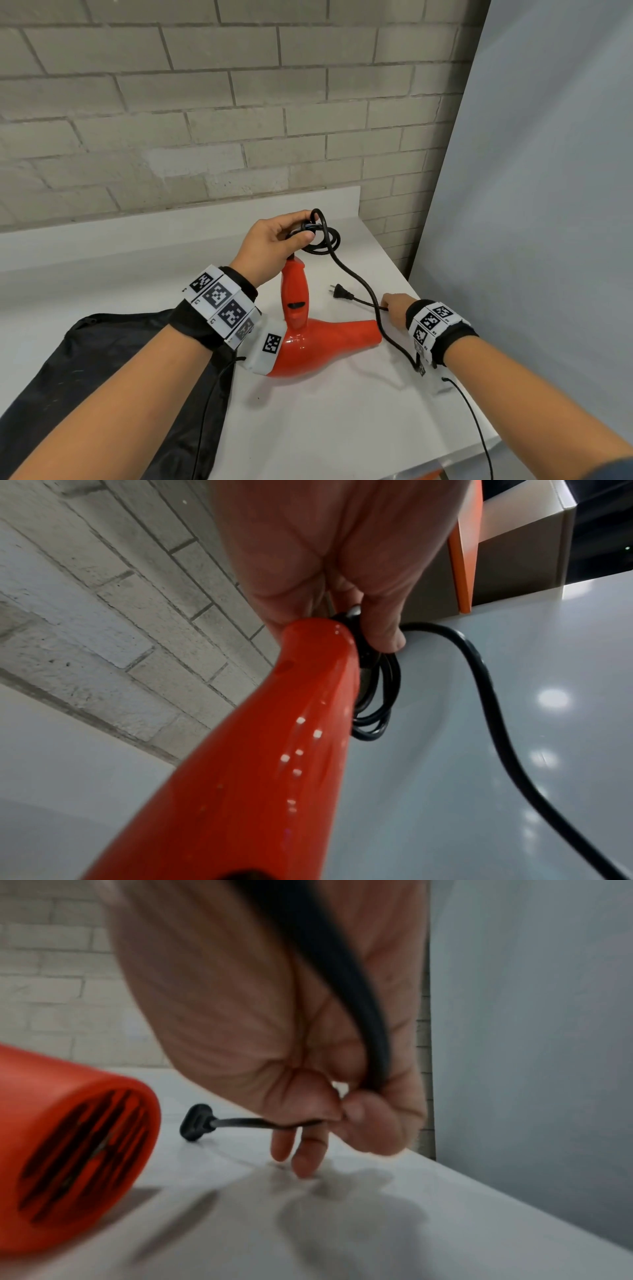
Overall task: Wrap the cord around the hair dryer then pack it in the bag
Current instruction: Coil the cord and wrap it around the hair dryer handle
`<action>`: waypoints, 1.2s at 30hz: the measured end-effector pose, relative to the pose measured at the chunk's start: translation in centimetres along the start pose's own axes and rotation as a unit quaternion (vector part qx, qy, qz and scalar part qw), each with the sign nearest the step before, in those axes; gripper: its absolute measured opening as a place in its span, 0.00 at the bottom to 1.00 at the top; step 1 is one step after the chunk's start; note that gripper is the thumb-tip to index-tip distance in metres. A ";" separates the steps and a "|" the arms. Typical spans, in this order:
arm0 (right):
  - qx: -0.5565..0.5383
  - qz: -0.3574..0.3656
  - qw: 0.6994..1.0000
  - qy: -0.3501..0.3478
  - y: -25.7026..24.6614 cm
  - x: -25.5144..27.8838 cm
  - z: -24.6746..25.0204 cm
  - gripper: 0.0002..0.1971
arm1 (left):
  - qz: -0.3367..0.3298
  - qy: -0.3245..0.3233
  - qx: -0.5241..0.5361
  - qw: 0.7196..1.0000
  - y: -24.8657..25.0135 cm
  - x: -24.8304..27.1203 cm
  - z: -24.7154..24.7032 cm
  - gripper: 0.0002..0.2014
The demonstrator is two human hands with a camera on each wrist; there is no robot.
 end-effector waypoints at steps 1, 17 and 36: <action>-0.014 -0.003 1.000 -0.001 0.0 0.0 0.2 0.19 | -0.002 0.006 0.003 1.000 0.0 -0.1 0.0 0.20; -0.277 0.059 0.941 0.186 -0.1 1.9 5.1 0.15 | 0.030 0.061 0.045 0.997 -1.1 -0.4 0.1 0.17; -0.310 0.216 0.843 0.382 -8.1 10.5 9.6 0.13 | 0.048 0.138 0.098 0.984 -1.4 -0.5 -0.2 0.16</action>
Point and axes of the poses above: each hand's wrist, its own x-axis away from the middle knuckle, its own z-axis out of the back of the hand, y = z × x, the point moved 5 cm from there along -x, towards the middle knuckle, and after that the axes turned 7 degrees about z, right-handed, at the moved point
